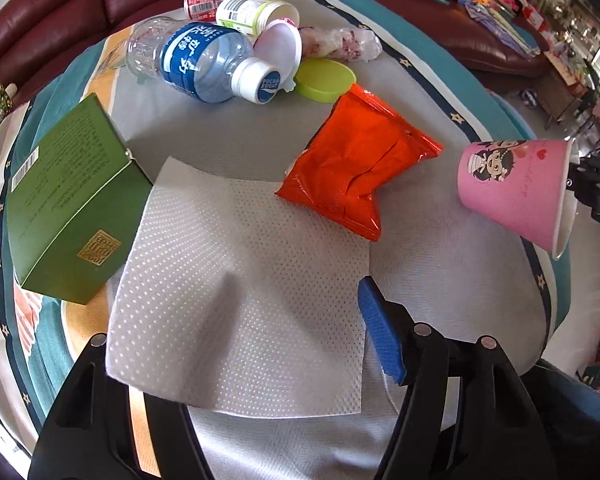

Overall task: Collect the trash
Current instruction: 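Grasp the white tissue with the left tool while the right tool holds the cup, then drop the tissue and pink cup into the teal bin by opening both tools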

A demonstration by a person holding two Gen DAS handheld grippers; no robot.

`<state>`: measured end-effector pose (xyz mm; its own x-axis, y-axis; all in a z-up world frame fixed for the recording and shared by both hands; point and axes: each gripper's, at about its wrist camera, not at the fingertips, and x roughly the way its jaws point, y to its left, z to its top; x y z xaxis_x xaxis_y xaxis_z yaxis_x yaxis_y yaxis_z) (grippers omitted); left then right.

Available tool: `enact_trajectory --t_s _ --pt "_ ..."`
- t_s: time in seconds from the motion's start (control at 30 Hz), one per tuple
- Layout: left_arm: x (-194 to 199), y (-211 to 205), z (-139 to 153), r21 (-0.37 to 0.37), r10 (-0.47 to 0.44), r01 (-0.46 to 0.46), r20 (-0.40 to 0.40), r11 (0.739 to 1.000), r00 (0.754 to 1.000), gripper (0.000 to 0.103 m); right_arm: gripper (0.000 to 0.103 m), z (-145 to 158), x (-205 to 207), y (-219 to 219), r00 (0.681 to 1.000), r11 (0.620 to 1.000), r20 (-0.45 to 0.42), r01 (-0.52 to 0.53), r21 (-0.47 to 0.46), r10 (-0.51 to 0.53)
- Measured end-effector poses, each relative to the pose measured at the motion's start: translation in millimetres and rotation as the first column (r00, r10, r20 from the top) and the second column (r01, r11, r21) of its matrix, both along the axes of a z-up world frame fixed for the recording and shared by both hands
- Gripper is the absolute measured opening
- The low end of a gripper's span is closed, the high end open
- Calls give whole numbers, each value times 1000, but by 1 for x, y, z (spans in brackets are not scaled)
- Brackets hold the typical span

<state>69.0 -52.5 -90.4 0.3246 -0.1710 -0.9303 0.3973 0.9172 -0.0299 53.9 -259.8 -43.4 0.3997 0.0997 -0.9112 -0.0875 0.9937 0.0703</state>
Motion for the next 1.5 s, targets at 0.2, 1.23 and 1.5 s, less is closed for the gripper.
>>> enact_trajectory --t_s 0.2,1.23,1.5 --pt "-10 -6 -5 12 11 -12 59 1000 998 35 4 -2 -1 -8 1000 1000 -7 12 1 -12" --pt "-11 -128 112 -172 -190 224 192 959 963 4 3 68 -18 -135 960 976 179 216 15 -215" --pt "14 -224 83 -137 -319 338 141 931 937 4 3 39 -9 -209 940 948 123 320 4 -318"
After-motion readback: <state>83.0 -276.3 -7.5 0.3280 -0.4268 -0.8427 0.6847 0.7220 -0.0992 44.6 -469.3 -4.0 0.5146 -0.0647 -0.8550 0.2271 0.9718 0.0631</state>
